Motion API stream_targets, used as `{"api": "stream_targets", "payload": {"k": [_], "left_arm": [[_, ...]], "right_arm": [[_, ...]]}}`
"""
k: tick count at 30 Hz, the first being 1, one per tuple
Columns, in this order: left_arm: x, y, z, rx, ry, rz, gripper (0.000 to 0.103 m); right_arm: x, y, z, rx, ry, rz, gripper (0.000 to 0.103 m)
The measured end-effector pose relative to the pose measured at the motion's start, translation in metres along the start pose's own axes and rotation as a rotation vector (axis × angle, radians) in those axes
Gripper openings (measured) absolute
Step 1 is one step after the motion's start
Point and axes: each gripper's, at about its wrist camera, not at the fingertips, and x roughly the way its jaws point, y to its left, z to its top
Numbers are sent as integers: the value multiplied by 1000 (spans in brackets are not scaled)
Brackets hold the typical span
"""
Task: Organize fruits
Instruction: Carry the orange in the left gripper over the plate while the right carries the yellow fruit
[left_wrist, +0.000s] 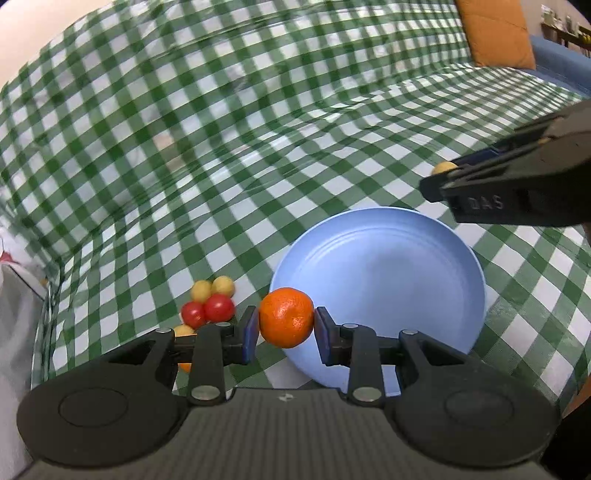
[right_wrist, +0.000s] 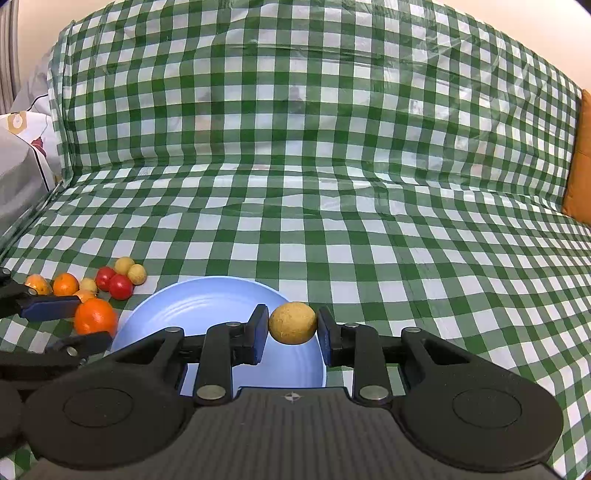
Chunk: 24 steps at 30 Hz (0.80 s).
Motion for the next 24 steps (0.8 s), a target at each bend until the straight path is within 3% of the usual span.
{"api": "stream_targets", "payload": {"k": [24], "left_arm": [[2, -3, -1, 19, -9, 7, 36]], "right_arm": [[0, 3, -1, -20, 14, 5, 30]]}}
